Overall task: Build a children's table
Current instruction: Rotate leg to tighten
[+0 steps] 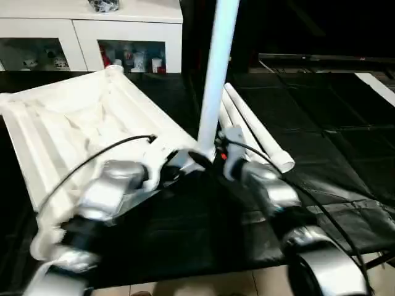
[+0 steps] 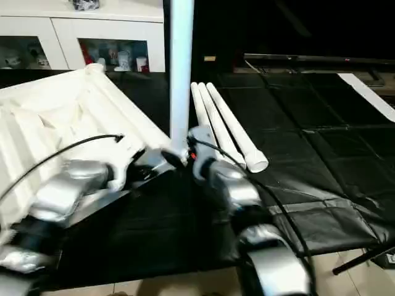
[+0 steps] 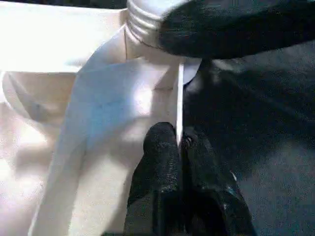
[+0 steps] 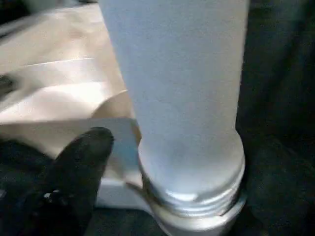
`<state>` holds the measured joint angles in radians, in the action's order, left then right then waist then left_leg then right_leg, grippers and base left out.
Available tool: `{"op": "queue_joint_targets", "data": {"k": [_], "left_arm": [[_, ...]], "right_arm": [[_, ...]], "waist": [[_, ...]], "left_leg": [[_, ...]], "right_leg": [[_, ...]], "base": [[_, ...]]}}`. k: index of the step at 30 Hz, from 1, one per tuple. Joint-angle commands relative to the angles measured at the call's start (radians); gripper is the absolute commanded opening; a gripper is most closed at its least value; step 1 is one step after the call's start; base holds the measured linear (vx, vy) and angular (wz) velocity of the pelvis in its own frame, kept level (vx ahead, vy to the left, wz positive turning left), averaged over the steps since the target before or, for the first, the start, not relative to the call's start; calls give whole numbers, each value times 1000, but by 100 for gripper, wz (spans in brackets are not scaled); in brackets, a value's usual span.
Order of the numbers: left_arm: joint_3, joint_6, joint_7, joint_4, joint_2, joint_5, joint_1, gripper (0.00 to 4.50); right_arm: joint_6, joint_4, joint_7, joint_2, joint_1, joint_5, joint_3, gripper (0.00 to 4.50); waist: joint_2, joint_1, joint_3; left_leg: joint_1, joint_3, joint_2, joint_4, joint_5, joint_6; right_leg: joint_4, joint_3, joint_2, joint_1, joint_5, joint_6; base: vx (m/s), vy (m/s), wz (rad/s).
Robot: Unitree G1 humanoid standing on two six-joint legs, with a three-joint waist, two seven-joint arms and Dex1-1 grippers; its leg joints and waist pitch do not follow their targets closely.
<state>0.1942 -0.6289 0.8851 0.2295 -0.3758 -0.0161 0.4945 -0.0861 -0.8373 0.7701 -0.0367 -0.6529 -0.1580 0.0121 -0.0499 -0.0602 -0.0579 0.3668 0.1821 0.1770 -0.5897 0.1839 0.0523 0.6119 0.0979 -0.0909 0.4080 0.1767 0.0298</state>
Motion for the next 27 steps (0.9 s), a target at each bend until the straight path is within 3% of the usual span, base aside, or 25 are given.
{"op": "queue_joint_targets", "data": {"k": [1, 4, 5, 7, 8, 10, 15, 17, 22, 27], "left_arm": [[4, 44, 43, -37, -13, 28, 2, 0], [11, 83, 108, -33, -63, 30, -12, 0], [17, 142, 192, -20, -108, 46, -22, 0], [21, 162, 234, -12, -130, 53, -25, 0], [31, 236, 302, 3, -158, 66, -30, 0], [41, 273, 345, 14, -178, 68, -30, 0], [78, 336, 426, 43, -219, 67, -10, 0], [90, 350, 450, 50, -227, 65, -3, 0], [115, 401, 504, 78, -230, 56, 20, 0], [124, 440, 514, 112, -225, 48, 30, 0]], "right_arm": [[-13, 45, 127, -24, 14, -19, 40, 444], [3, 79, 243, -90, 35, -16, 69, 444], [0, 105, 343, -139, 44, -24, 87, 444], [-4, 112, 385, -158, 43, -29, 92, 444], [8, 112, 424, -176, 38, -21, 104, 444], [13, 111, 460, -187, 34, -20, 110, 444], [36, 93, 546, -197, 13, -27, 120, 444], [62, 83, 568, -198, 7, -14, 137, 444], [113, 37, 597, -186, -18, 20, 173, 444], [127, 23, 642, -187, -25, 30, 191, 399]], "waist": [[10, -5, 70], [6, -4, 69], [7, -5, 67], [6, -8, 67], [6, -7, 66], [6, -7, 67], [11, -32, 68], [11, -41, 67], [9, -46, 67], [4, -48, 68]], "left_leg": [[-11, -19, 60, 66, 143, -61], [-8, -19, 58, 65, 147, -65], [-9, -19, 59, 66, 167, -58], [-11, -20, 59, 66, 178, -56], [-11, -20, 60, 67, 178, -54], [-11, -19, 59, 67, 174, -51], [-19, -14, 66, 66, 157, -48], [-19, -14, 66, 68, 172, -34], [-19, -15, 65, 70, 194, -11], [-16, -16, 66, 70, 188, -13]], "right_leg": [[-61, -62, -70, -61, 147, 219], [-61, -62, -71, -62, 149, 229], [-66, -62, -72, -60, 189, 225], [-68, -62, -73, -61, 210, 217], [-67, -63, -72, -58, 208, 218], [-64, -63, -72, -58, 197, 223], [-55, -62, -70, -51, 149, 247], [-57, -62, -72, -51, 170, 243], [-61, -64, -77, -51, 213, 228], [-57, -63, -75, -54, 199, 225]], "base": [[0, 0, 0], [0, 0, 0], [0, 0, 0], [0, 0, 0], [0, 0, 0], [0, 0, 0], [0, 0, 0], [0, 0, 0], [0, 0, 0], [0, 0, 0]]}}
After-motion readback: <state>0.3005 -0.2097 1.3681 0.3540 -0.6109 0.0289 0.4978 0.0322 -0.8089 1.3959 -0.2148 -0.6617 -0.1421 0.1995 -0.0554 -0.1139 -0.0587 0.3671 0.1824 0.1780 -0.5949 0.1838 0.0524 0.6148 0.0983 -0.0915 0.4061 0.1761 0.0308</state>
